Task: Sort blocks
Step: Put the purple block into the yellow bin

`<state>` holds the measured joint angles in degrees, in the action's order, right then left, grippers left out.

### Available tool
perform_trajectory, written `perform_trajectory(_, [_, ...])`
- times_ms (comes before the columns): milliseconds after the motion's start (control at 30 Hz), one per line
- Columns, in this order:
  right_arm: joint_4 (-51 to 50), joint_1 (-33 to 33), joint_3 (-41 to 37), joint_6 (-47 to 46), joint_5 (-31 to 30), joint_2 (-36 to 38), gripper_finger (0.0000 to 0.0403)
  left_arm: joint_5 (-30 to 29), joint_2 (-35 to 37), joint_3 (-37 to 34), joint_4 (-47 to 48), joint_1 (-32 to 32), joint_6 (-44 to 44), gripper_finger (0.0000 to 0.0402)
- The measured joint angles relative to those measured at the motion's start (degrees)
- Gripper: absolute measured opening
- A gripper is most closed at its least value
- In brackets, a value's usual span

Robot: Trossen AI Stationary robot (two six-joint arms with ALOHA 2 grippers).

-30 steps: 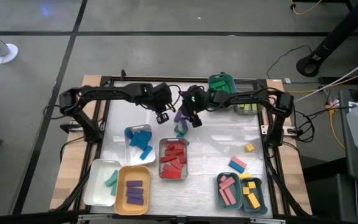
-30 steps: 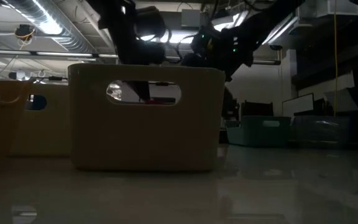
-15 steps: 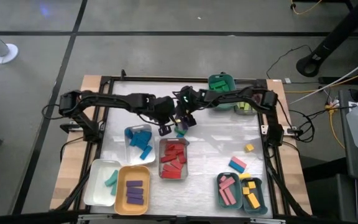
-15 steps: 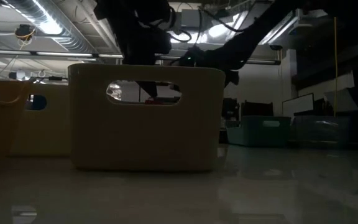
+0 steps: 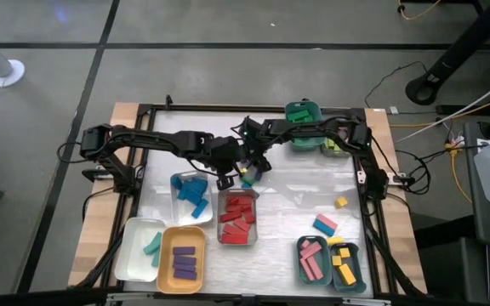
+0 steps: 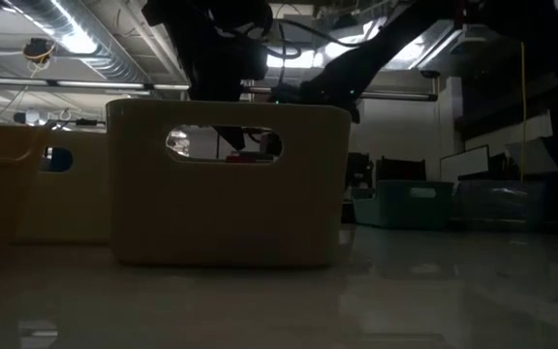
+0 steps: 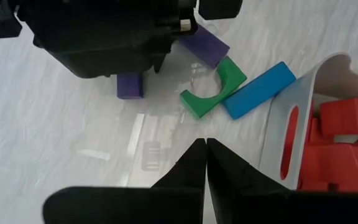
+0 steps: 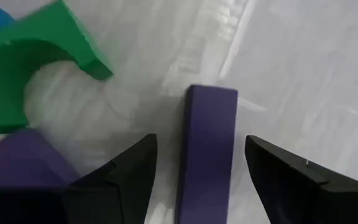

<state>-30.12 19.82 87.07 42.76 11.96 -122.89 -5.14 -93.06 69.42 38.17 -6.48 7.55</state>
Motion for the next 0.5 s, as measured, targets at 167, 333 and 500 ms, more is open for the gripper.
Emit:
perform_trajectory(167, [-0.1, -0.4, 0.0, -1.6, -1.6, 0.1, 0.0242, 0.0, 0.0, 0.0, -0.1, 0.0, 0.0, 0.0001])
perform_trajectory(333, [-0.2, -0.5, 0.0, -2.5, -1.8, 0.1, 0.0209, 0.0, 0.0, 0.0, 0.0, 0.3, 0.7, 0.0001])
perform_trajectory(500, [-0.3, -1.0, 0.0, -4.0, -3.1, 0.1, 0.0138, 0.0, 0.4, 0.0, 0.3, 0.6, -0.4, 0.0001])
